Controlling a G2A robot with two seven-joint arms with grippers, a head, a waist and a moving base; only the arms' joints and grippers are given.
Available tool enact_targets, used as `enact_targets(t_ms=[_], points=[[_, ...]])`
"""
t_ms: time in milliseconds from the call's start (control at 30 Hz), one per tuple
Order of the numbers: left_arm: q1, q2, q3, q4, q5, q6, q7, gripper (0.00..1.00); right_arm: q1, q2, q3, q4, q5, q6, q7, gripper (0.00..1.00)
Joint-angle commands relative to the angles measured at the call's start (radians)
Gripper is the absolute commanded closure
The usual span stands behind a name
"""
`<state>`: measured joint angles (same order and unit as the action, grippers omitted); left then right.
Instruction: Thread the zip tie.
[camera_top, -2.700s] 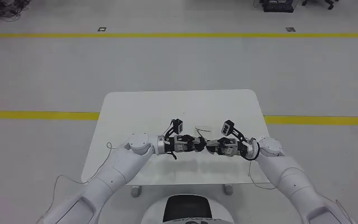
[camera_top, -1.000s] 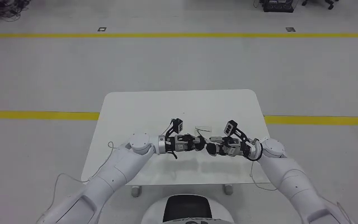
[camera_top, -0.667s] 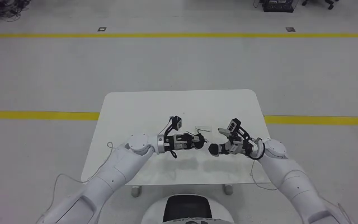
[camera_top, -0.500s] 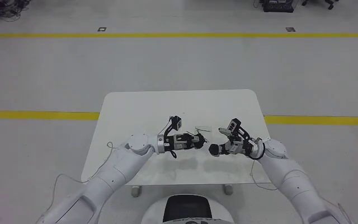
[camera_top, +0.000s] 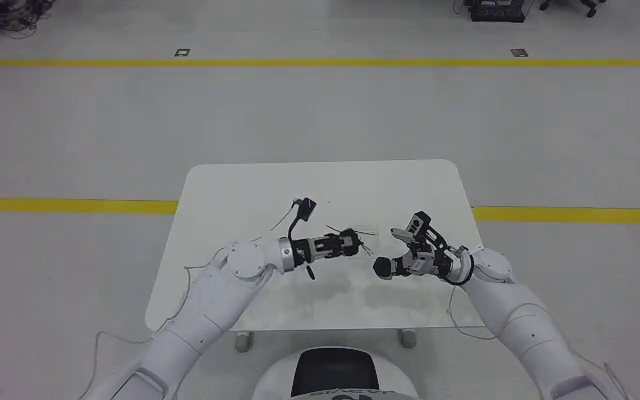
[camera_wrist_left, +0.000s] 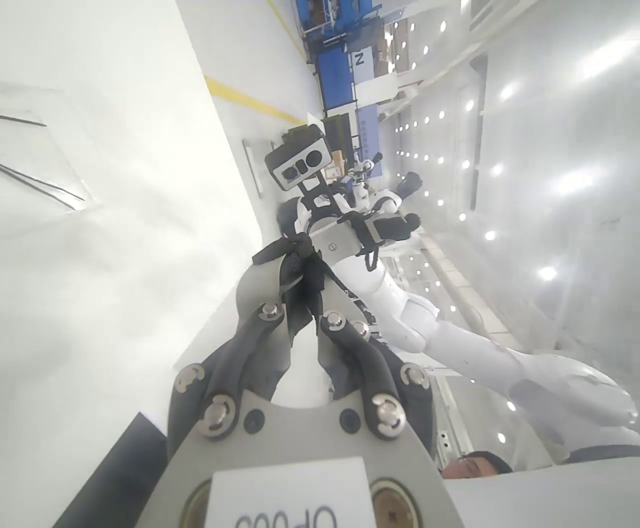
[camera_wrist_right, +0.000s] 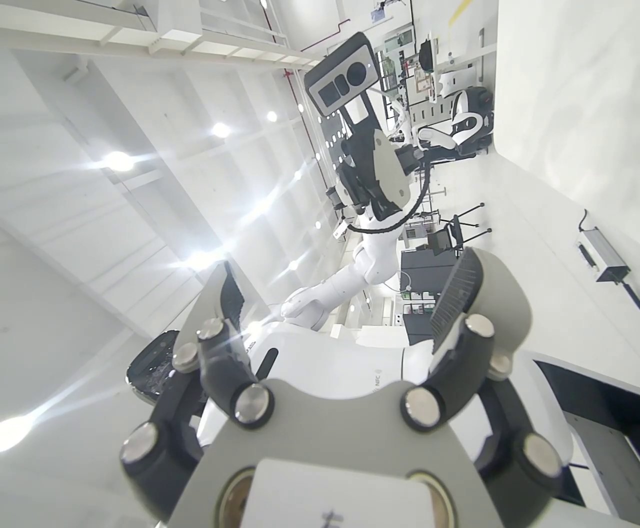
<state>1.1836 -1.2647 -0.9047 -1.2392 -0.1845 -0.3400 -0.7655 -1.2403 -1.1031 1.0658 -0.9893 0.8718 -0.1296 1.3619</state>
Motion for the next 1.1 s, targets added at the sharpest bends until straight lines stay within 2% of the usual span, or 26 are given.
enact_targets(t_ms=[0,167,233,433,500,600,667,800,900,1067], points=[[0.011,-0.002,-0.015,-0.016,0.031,0.0,0.004,1.0,0.0,0.0,0.0,0.0,0.0,0.0,0.0,0.0],[0.038,-0.008,-0.053,-0.057,0.06,0.0,0.001,1.0,0.0,0.0,0.0,0.0,0.0,0.0,0.0,0.0],[0.049,-0.011,-0.065,-0.06,0.087,0.0,0.041,1.0,0.0,0.0,0.0,0.0,0.0,0.0,0.0,0.0],[0.049,-0.011,-0.065,-0.06,0.087,0.0,0.041,1.0,0.0,0.0,0.0,0.0,0.0,0.0,0.0,0.0],[0.049,-0.011,-0.065,-0.06,0.087,0.0,0.041,1.0,-0.002,0.002,0.007,-0.016,-0.02,-0.008,-0.044,0.0],[0.049,-0.011,-0.065,-0.06,0.087,0.0,0.041,1.0,-0.006,0.019,0.032,-0.056,-0.153,-0.013,-0.138,0.0],[0.049,-0.011,-0.065,-0.06,0.087,0.0,0.041,1.0,-0.005,0.035,0.05,-0.103,-0.281,0.034,-0.219,0.0],[0.049,-0.011,-0.065,-0.06,0.087,0.0,0.041,1.0,-0.024,0.055,0.074,-0.238,-0.442,0.127,-0.334,0.0],[0.049,-0.011,-0.065,-0.06,0.087,0.0,0.041,1.0,-0.034,0.065,0.062,-0.307,-0.587,0.163,-0.375,0.0],[0.049,-0.011,-0.065,-0.06,0.087,0.0,0.041,1.0,-0.034,0.065,0.062,-0.307,-0.587,0.163,-0.375,0.0]])
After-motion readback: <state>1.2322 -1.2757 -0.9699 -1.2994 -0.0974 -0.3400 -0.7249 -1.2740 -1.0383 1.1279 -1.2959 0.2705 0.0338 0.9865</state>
